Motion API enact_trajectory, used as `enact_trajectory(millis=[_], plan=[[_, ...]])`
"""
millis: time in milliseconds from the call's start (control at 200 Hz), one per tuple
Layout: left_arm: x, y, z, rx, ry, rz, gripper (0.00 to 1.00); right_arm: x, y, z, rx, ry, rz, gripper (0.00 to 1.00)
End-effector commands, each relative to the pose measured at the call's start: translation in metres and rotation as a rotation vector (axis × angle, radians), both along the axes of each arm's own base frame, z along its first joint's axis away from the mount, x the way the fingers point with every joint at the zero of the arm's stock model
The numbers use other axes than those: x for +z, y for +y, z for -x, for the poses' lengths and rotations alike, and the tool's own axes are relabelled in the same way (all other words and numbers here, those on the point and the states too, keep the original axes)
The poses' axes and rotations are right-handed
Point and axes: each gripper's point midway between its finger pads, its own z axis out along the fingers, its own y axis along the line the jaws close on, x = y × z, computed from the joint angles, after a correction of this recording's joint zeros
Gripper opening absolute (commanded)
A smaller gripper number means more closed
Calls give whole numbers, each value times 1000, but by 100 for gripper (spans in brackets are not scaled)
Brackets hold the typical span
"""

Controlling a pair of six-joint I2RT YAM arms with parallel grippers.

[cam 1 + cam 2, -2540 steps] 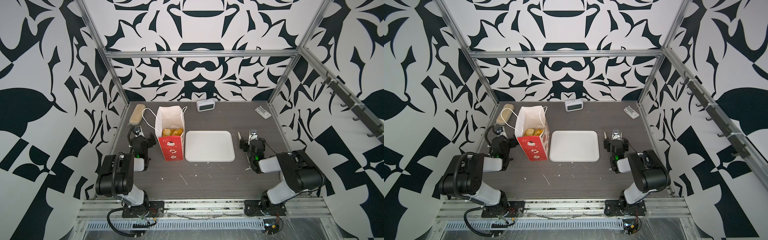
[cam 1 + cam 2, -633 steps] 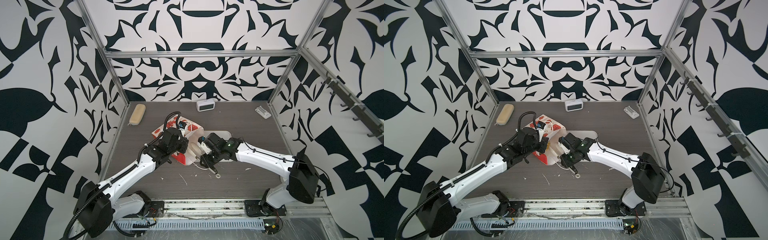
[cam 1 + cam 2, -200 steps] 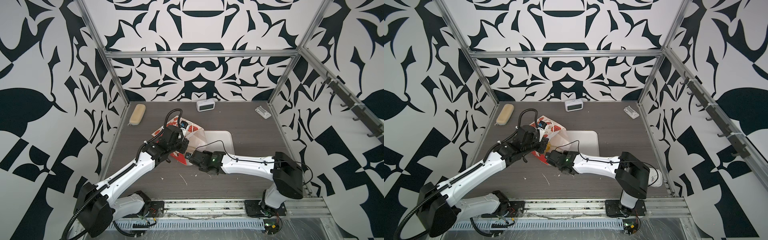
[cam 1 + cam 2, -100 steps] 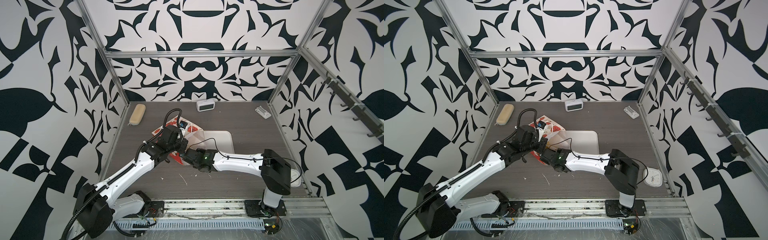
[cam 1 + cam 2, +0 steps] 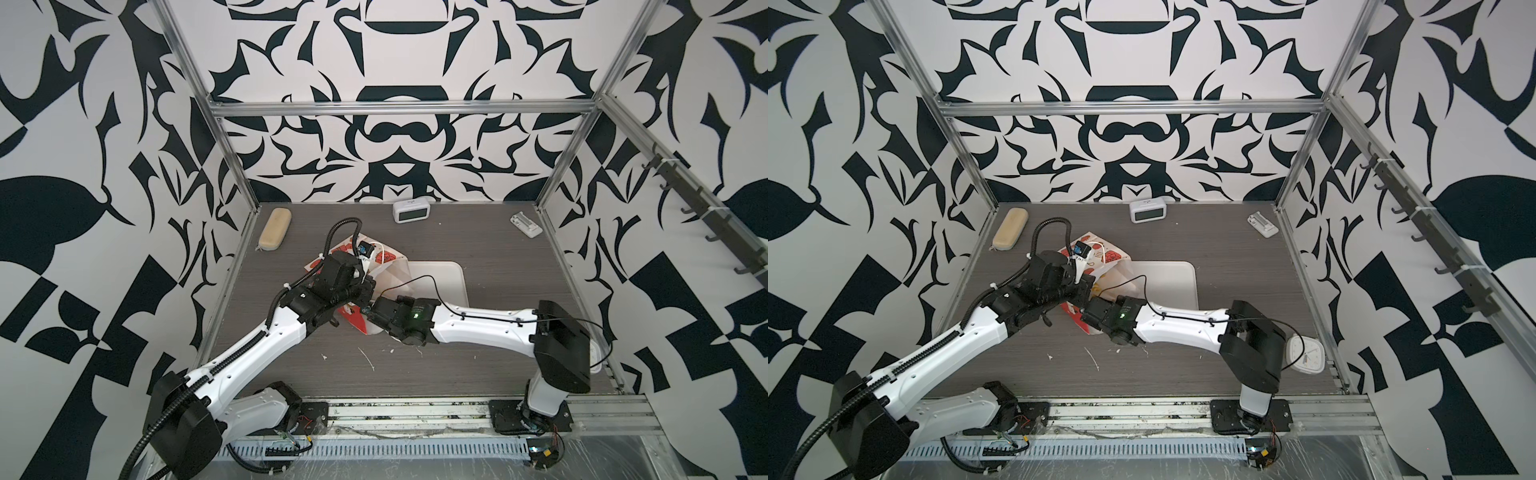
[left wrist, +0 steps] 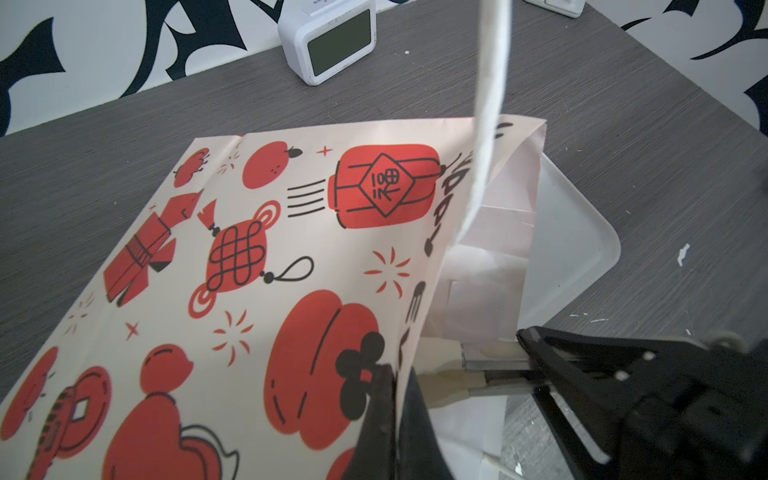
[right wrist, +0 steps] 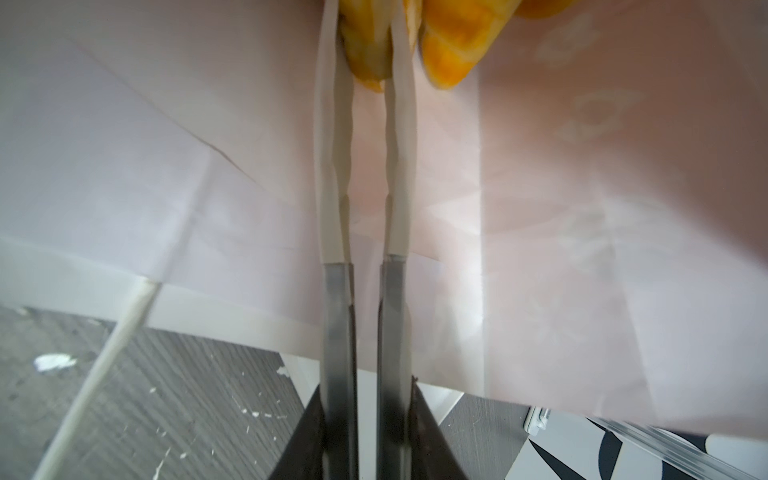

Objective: Take the fake bread out of the paper bag
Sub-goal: 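Close the tongs on the yellow bread with the right gripper, then pull the bread out of the bag with the right gripper's tongs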

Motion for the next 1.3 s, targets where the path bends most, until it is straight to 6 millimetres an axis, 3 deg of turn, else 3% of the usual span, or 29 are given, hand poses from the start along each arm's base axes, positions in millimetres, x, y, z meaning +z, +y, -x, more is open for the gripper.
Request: enact_trajectory(millis=[0,225,620,1090,1295], plan=[[8,-1,1,1,-23,28,0,35,-16,3,-56,-46,-81,9],[8,1,-8,38,-38,17,0,43,-47,32,-77,65,-115,6],[7,0,-29,103,-66,-2,0,61,-60,90,-109,346,-310,2],[11,9,-33,164,-108,6,0,93,-98,124,-272,476,-630,1],[14,14,-36,191,-134,4,0,111,-118,127,-365,453,-802,1]])
